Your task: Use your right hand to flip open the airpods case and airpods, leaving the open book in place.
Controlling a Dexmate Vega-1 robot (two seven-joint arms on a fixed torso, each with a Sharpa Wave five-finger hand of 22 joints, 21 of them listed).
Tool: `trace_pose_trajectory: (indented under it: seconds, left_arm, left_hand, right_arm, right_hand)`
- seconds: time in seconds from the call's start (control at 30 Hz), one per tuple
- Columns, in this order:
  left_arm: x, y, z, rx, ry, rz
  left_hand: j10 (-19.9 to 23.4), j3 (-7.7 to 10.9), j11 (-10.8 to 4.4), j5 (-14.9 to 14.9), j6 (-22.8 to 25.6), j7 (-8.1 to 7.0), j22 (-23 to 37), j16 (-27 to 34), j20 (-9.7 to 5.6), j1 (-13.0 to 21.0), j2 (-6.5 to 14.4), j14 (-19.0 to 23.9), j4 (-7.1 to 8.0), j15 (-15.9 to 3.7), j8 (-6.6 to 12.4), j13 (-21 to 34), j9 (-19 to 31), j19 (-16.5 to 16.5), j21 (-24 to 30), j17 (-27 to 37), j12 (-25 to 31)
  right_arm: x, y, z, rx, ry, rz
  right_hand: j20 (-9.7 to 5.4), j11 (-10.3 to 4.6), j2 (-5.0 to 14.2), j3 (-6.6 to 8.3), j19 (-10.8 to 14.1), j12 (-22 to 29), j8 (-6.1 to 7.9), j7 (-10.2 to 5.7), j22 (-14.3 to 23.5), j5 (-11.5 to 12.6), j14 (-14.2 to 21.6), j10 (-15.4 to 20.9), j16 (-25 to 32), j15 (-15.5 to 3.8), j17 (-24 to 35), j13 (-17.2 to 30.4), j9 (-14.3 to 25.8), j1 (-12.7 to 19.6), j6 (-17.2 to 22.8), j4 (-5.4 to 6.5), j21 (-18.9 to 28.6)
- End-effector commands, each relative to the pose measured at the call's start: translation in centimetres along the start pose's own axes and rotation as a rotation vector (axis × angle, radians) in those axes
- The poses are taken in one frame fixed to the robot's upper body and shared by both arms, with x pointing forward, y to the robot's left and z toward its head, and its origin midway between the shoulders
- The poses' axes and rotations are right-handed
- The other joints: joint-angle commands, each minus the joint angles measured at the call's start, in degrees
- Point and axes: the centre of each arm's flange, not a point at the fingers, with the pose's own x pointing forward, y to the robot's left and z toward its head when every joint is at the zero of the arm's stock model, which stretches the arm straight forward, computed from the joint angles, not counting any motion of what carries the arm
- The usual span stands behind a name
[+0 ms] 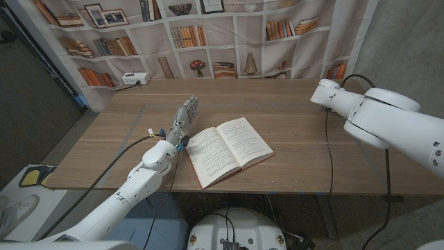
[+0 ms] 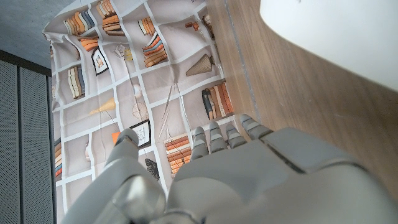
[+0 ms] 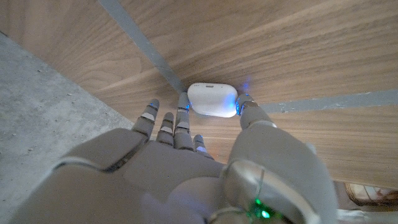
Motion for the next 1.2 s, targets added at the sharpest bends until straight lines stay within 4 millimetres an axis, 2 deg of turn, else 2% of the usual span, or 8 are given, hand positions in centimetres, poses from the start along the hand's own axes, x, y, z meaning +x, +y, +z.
trace_pose_trajectory:
  seconds: [0.03,0.37,0.67,1.2]
  left_arm:
    - [0.6,-0.4,-0.2,-0.003,0.007,-0.014]
    - [1.0,-0.7,-0.4,-0.007,0.004,-0.023]
    - [0.9,-0.8,-0.3,-0.008,0.006,-0.023]
    - [0.4,-0.6,-0.2,-0.008,0.002,-0.022]
  left_hand:
    - [0.7,-0.31,0.02,0.4,0.4,-0.08,0.3,0.2,0.08,-0.1,0.1,0.1,0.06,0.2,0.2,0.2,0.0,0.0,0.4,0.1,0.0]
    - [0.9,-0.36,0.06,0.4,0.4,-0.12,0.3,0.2,0.09,-0.2,0.1,0.1,0.11,0.21,0.21,0.2,0.0,0.0,0.4,0.1,0.0]
    - [0.9,-0.41,0.03,0.4,0.5,-0.07,0.3,0.2,0.08,-0.2,0.1,0.2,0.14,0.23,0.22,0.2,0.0,0.0,0.4,0.1,0.0]
    - [1.0,-0.52,-0.03,0.4,0.5,-0.12,0.3,0.2,0.06,-0.4,0.1,0.1,0.19,0.22,0.2,0.2,0.0,0.0,0.4,0.1,0.0]
  right_arm:
    - [-0.7,-0.8,-0.8,0.047,0.088,-0.019]
    - [-2.2,-2.3,-0.9,0.064,0.182,-0.054]
    - [-2.9,-1.9,-0.5,0.062,0.204,-0.064]
    - [-4.6,-2.6,-0.3,0.067,0.166,-0.102]
  right_hand:
    - [0.33,-8.83,-0.05,0.63,0.5,-0.2,0.21,-0.45,0.1,0.6,0.1,8.9,0.2,-0.31,0.0,0.0,0.2,0.9,-0.1,-0.18,0.1]
    - [0.35,-9.09,-0.04,1.0,0.9,-0.1,0.12,-0.75,0.1,1.0,0.2,9.0,0.1,-0.58,0.0,0.1,0.2,1.7,0.1,-0.16,0.0]
    - [0.37,-9.91,-0.05,1.29,1.1,0.0,0.05,-0.85,0.1,1.4,0.4,9.2,0.1,-1.09,0.0,0.2,0.2,2.3,0.4,-0.15,0.0]
    - [0.46,-9.72,-0.41,1.58,1.4,0.2,-0.07,-0.35,0.1,2.0,0.7,9.9,0.1,-1.21,-0.1,0.4,0.2,3.2,0.8,-0.17,-0.2]
